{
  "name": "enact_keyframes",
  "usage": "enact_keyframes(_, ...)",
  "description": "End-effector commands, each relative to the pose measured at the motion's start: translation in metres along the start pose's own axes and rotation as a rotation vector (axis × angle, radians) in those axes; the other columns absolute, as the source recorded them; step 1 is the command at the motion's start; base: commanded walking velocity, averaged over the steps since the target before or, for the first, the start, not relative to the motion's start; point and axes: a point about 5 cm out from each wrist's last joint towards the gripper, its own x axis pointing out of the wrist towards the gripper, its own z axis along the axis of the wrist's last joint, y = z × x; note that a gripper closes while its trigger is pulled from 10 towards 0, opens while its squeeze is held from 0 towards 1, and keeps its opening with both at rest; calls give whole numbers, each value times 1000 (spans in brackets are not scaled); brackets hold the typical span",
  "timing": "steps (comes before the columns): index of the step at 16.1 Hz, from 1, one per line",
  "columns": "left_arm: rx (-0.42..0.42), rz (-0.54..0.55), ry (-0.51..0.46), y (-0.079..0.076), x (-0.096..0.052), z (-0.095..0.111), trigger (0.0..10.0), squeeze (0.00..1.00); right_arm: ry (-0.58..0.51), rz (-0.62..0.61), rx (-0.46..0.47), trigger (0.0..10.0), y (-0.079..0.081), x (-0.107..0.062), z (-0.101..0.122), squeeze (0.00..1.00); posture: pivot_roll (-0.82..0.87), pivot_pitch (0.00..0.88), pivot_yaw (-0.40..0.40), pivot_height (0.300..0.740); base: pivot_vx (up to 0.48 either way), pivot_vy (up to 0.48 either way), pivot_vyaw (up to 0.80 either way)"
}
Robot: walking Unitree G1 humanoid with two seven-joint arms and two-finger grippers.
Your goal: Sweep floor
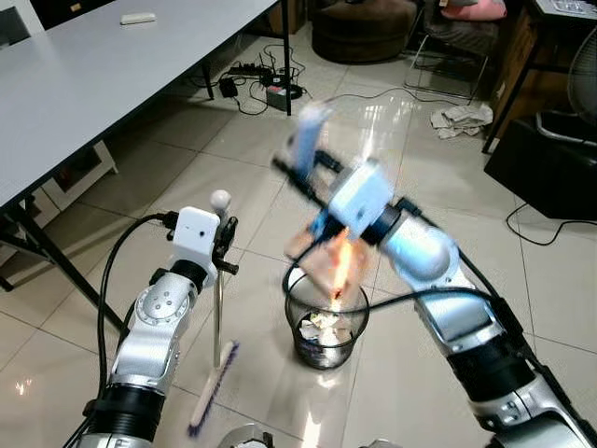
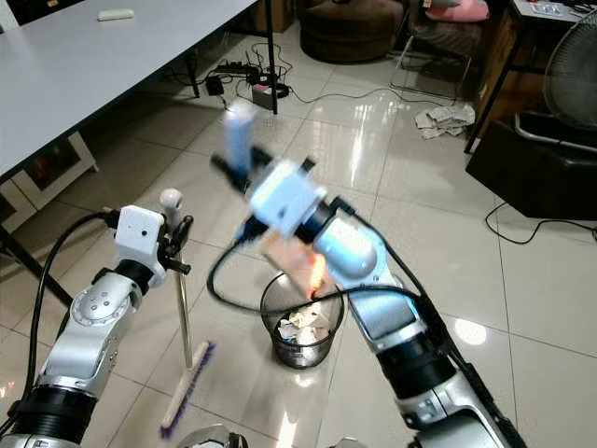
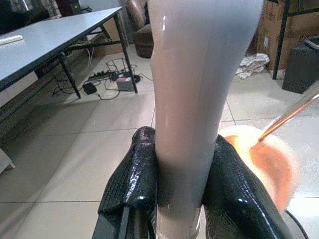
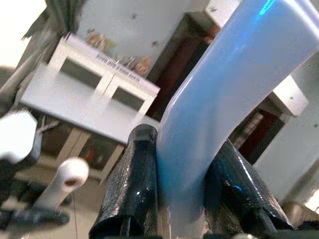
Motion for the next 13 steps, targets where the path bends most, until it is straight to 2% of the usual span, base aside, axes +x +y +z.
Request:
enact_keyframes(1, 20, 6, -37, 2, 4, 9, 10000, 0, -32, 44, -86, 10000, -1, 1, 7, 0, 28, 30, 41, 740, 0, 0, 0)
enact_keyframes(6, 21, 19, -47, 3, 3, 10, 10000, 0, -45, -16, -94, 10000, -8, 2, 7, 0, 30, 33, 37, 740, 0, 0, 0)
enact_keyframes(8, 20, 21, -37, 4, 2, 8, 10000, 0, -69, -104, -122, 10000, -23, 2, 14, 0, 27, 35, 38, 740, 0, 0, 0)
enact_keyframes(9, 14, 24, -33, 5, 2, 8, 10000, 0, -97, -208, -107, 10000, -41, -1, 21, 0, 23, 40, 39, 740, 0, 0, 0)
enact_keyframes(10, 9, 25, -32, 5, 2, 7, 10000, 0, -111, -258, -95, 10000, -49, -3, 25, 0, 23, 40, 39, 740, 0, 0, 0)
enact_keyframes(11, 4, 26, -34, 5, 2, 7, 10000, 0, -145, -367, -49, 10000, -67, -6, 33, 0, 21, 44, 41, 740, 0, 0, 0)
enact_keyframes(12, 3, 16, -48, 5, 2, 9, 10000, 0, -192, -523, 65, 10000, -92, -14, 43, 0, 18, 43, 44, 740, 0, 0, 0)
enact_keyframes(13, 21, 0, -64, 4, 2, 13, 10000, 0, -195, -659, 171, 10000, -109, -24, 45, 0, 18, 44, 46, 740, 0, 0, 0)
